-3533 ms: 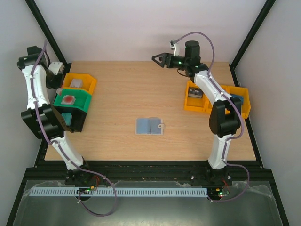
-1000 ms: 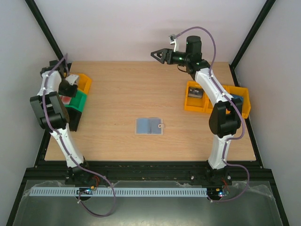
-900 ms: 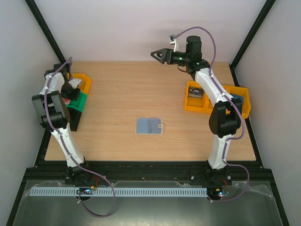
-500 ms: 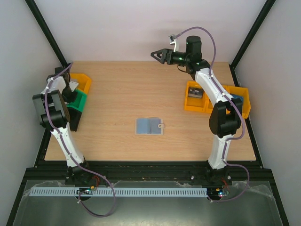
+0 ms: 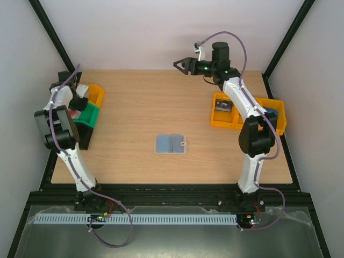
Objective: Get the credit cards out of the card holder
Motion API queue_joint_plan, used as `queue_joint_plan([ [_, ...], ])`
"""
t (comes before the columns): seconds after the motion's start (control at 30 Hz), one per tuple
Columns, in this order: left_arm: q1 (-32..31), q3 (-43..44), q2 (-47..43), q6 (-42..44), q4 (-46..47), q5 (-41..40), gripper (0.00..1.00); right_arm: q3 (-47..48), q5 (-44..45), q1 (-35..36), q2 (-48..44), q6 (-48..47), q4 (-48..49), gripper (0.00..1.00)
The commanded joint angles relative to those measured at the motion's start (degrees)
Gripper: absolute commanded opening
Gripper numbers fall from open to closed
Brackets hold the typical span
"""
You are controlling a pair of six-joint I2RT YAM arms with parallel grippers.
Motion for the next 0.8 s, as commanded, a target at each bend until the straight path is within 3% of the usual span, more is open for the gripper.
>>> queue_joint_plan([
  [0.0,-0.45,-0.31,-11.4,0.04,-3.23,15.55,0.23,4.34,6.88,0.21,-1.06,-3.63,-6.81,0.72],
  [0.13,-0.62,-4.22,-20.4,-3.76,-1.49,21.16,0.27,6.24,12.87,0.22,-1.38,-4.55,-12.6,0.71],
  [0.27,-4.53,-13.29,-29.95,-8.9,7.25,23.87,0.38,2.53,18.5,0.41,-4.66,-4.4,-17.44,0.68],
  [0.5,-17.83,-33.29,-48.6,-19.38,20.8,23.26,0.6,-23.63,30.73,5.24,-19.45,-5.33,-11.91,0.65],
  [0.6,-25.26,-40.49,-57.82,-22.84,18.92,21.22,0.65,-36.31,34.8,8.73,-26.99,-3.2,-6.39,0.65],
  [0.67,-28.75,-41.82,-60.71,-29.48,14.82,22.05,0.64,-42.69,34.26,9.41,-31.43,-0.39,-5.01,0.65],
  [0.77,-29.27,-43.12,-62.36,-40.21,10.98,26.96,0.62,-50.59,36.54,10.14,-37.53,0.91,-5.32,0.65],
])
